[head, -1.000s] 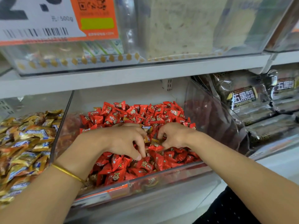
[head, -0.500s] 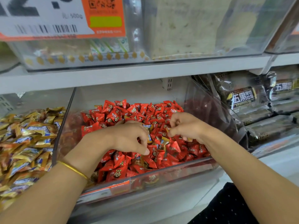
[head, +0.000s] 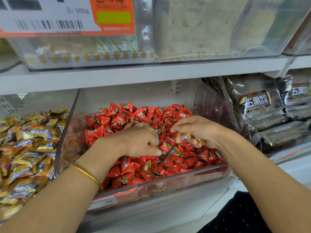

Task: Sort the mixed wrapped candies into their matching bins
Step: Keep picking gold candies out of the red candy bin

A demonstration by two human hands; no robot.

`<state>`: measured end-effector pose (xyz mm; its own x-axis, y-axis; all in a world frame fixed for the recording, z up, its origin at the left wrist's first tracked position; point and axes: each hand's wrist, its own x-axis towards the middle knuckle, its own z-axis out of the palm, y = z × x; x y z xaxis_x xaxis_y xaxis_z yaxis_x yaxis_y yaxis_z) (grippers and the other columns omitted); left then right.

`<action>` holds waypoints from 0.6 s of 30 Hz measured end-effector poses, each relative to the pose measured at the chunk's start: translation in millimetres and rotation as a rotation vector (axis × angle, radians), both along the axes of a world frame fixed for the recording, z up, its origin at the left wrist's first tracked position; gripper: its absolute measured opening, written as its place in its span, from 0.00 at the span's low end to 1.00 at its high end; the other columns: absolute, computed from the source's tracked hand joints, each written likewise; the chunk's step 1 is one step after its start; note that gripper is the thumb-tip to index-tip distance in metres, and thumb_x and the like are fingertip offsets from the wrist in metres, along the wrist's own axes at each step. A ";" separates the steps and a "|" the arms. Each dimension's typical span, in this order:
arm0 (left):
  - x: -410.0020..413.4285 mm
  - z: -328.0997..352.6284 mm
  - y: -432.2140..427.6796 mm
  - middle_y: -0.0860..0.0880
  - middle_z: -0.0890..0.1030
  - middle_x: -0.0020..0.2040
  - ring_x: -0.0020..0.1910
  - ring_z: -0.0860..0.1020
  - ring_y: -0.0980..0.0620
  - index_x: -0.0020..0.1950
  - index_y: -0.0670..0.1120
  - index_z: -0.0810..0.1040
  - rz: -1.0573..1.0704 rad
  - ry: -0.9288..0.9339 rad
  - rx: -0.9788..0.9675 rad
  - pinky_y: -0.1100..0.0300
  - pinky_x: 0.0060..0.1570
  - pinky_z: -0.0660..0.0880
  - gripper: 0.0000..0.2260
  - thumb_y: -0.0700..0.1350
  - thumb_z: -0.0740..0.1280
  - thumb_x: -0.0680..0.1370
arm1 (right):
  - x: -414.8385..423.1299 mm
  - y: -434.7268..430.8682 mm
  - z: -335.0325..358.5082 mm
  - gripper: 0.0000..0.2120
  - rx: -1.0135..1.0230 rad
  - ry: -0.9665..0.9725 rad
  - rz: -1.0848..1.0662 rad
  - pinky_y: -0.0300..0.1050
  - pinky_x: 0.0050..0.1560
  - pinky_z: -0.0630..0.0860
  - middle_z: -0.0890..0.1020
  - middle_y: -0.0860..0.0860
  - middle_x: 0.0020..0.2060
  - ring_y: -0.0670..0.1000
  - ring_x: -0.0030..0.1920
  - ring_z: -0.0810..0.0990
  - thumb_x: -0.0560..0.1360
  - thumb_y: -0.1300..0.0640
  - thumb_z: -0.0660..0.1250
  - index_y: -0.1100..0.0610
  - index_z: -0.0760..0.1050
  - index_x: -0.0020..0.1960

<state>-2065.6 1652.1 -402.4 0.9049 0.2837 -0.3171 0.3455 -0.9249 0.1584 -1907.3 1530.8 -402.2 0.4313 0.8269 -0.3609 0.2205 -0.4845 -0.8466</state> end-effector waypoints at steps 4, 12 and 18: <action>-0.6 0.7 0.4 0.57 0.64 0.72 0.73 0.52 0.54 0.48 0.52 0.80 0.017 -0.026 -0.022 0.49 0.71 0.45 0.09 0.56 0.69 0.73 | -3.0 1.0 -7.5 0.07 -0.180 -0.276 0.189 0.35 0.21 0.63 0.77 0.53 0.34 0.44 0.20 0.67 0.73 0.55 0.71 0.58 0.81 0.48; 1.7 0.7 -3.4 0.57 0.57 0.75 0.75 0.47 0.54 0.64 0.60 0.73 0.002 0.079 -0.001 0.48 0.72 0.40 0.17 0.53 0.66 0.75 | -17.8 7.8 -13.2 0.07 -0.314 -0.652 0.437 0.41 0.43 0.74 0.77 0.46 0.40 0.47 0.41 0.76 0.69 0.55 0.74 0.54 0.78 0.43; 7.5 -8.1 -6.1 0.58 0.63 0.71 0.73 0.52 0.54 0.42 0.54 0.77 0.024 0.006 0.021 0.48 0.71 0.42 0.08 0.56 0.63 0.77 | -3.9 -0.5 -5.4 0.09 -0.078 -0.154 -0.021 0.34 0.22 0.59 0.67 0.52 0.26 0.45 0.22 0.66 0.71 0.66 0.67 0.58 0.70 0.36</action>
